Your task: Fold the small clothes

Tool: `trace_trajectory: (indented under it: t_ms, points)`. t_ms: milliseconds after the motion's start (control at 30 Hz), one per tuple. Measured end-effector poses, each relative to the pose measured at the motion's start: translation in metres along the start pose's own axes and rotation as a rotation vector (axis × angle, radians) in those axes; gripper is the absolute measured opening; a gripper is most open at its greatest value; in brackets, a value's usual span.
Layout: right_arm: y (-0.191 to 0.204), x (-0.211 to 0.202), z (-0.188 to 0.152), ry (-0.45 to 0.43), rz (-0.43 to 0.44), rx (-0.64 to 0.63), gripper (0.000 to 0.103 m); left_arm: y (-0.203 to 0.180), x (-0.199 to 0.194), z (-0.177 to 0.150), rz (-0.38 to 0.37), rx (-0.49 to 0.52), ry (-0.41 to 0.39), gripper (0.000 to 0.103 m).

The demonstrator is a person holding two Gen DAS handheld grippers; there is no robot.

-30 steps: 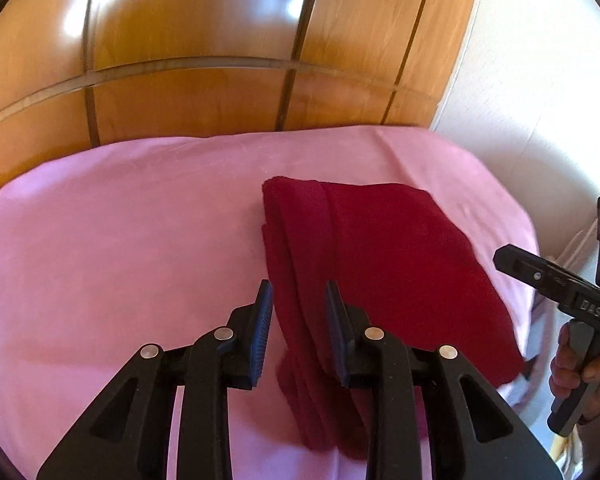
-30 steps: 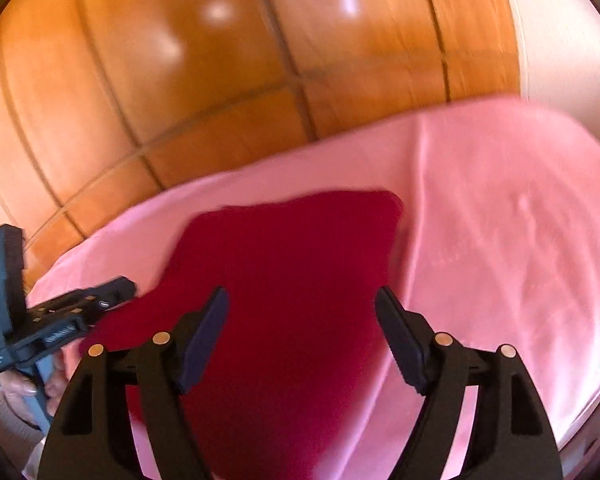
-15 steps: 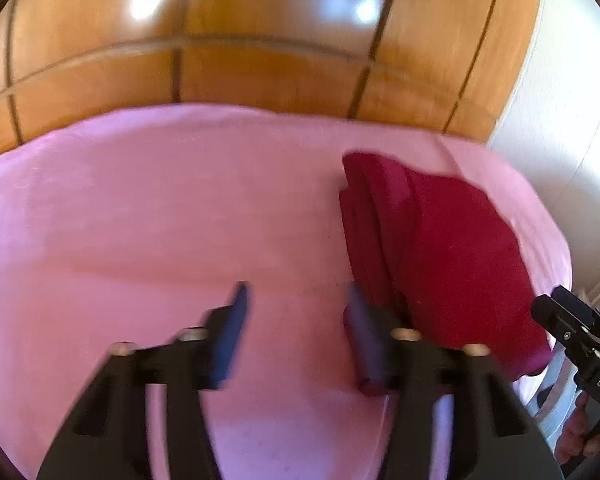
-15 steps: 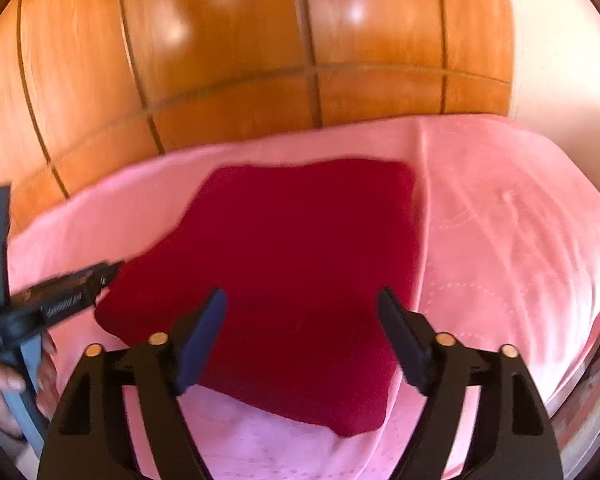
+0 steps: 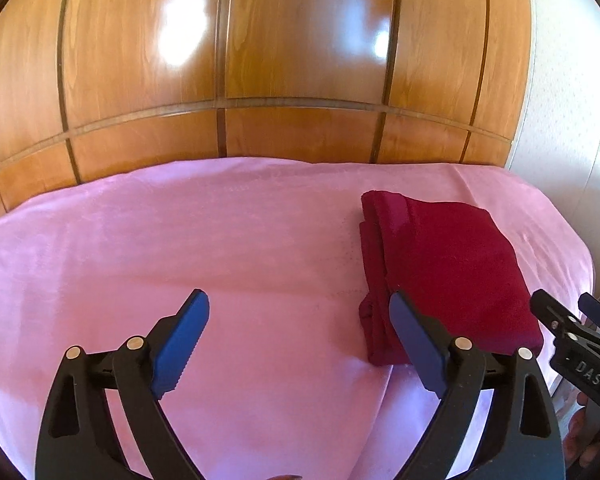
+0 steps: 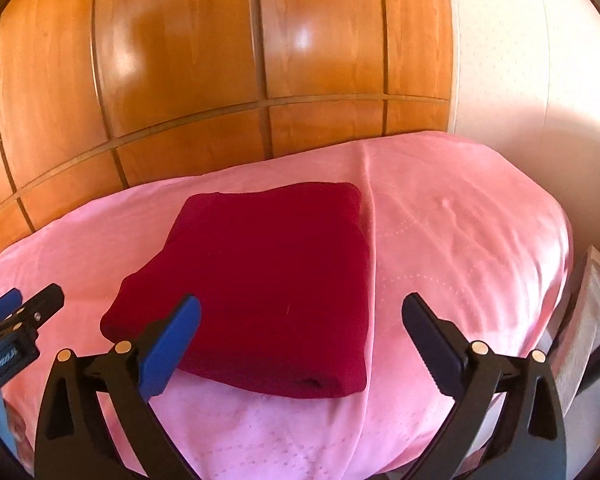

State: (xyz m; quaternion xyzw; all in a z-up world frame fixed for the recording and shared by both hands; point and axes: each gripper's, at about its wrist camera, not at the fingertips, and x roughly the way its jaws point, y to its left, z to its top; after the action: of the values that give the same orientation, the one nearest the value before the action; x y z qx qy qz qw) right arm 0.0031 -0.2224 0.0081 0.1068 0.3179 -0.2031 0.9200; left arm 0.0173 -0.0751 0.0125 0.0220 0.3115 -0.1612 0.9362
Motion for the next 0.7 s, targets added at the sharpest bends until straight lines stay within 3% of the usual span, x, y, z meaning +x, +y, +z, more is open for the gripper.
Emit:
trace_trajectory:
  t_ms: [167, 700]
  points:
    - [0.0, -0.007, -0.004, -0.025, -0.013, -0.013, 0.101, -0.006, -0.006, 0.0, 0.014, 0.008, -0.006, 0.099]
    - [-0.002, -0.011, -0.005, -0.038, 0.0, -0.025, 0.101, -0.016, -0.014, 0.0, 0.032, 0.027, -0.011, 0.099]
